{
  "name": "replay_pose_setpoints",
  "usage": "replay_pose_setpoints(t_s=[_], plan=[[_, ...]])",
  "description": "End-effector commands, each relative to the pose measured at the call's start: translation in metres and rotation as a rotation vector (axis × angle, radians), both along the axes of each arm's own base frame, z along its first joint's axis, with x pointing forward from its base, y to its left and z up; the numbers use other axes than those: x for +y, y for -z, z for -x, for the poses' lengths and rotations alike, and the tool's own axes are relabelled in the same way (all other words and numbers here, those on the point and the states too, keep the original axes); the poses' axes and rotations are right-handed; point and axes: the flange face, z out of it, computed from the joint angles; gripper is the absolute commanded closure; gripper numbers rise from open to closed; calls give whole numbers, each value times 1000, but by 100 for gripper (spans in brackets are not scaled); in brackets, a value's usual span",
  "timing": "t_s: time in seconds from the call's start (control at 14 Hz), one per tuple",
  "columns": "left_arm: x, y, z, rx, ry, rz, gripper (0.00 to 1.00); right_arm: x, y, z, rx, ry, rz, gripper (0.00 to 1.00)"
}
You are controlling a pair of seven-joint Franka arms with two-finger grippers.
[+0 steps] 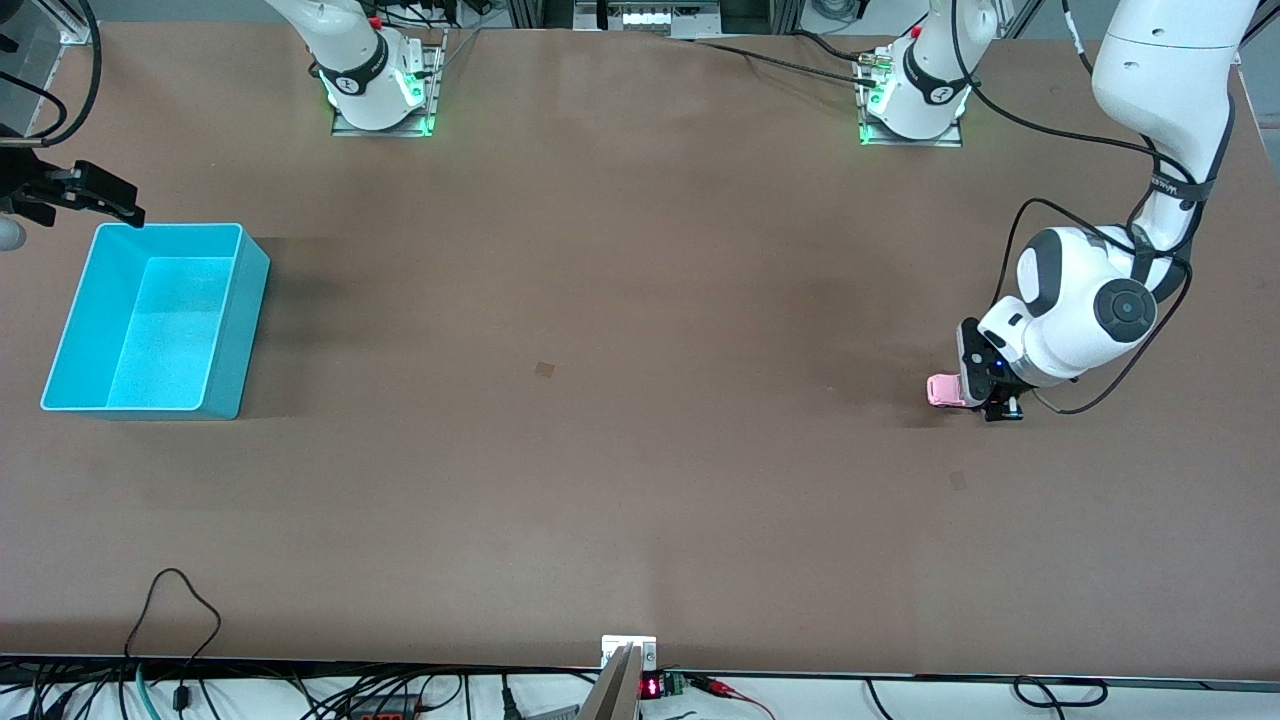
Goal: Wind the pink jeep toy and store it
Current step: 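Close the left gripper on the pink jeep's body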
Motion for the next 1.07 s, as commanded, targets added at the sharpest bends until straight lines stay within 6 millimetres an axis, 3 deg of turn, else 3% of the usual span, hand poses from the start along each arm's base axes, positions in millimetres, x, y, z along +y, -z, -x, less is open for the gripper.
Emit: replay_pose_setpoints(t_s=[0.0,1.0], plan=[[2,-1,-1,-10,13,6,31,3,-3,3,5,6,-1,0],[9,5,2,2,-21,12,32,3,-3,4,9,7,-2,0]])
